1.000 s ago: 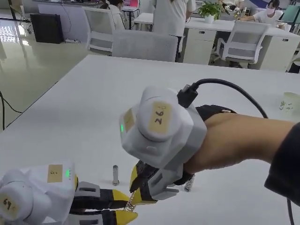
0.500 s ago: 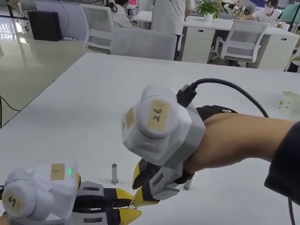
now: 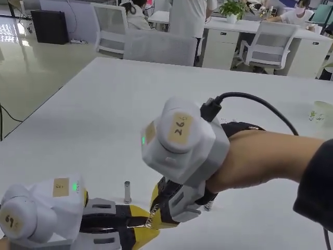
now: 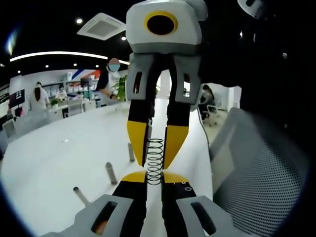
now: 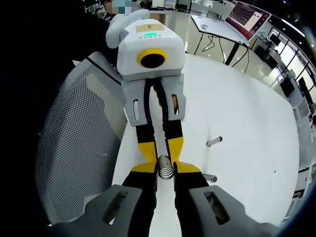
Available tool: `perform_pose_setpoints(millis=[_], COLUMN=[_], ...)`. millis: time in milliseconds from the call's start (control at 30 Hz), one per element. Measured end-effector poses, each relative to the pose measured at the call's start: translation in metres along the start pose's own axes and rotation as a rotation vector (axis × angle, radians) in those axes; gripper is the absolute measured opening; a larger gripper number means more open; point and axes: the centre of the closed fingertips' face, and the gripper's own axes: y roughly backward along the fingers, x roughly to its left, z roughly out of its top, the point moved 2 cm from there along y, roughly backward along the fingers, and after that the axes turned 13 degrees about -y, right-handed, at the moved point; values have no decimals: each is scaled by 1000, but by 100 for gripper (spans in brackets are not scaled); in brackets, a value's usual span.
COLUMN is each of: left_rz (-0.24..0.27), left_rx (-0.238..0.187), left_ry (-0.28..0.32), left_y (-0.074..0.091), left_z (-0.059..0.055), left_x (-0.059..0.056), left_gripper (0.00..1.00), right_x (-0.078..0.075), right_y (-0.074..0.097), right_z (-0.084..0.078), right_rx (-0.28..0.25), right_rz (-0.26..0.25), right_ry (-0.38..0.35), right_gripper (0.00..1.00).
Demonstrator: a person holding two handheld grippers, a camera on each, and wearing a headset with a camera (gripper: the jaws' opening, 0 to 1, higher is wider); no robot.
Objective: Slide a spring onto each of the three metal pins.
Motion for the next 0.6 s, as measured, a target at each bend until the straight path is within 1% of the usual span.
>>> perform_pose_setpoints(millis=[167, 333, 600], left_rz=[9, 11, 1], left_rx=[-20, -20, -16], left_ry=[18, 23, 25], left_y=[1, 1, -1], left_z=[3, 3, 2], left_x=[2, 2, -1], left_gripper=[2, 2, 2], right_x=[0, 0, 2], right_y=[0, 1, -1], right_z=[1, 1, -2], right_rx=[-3, -2, 11], right_rz=[-1, 1, 9], right_ry=[1, 0, -9], right_gripper=[10, 9, 8])
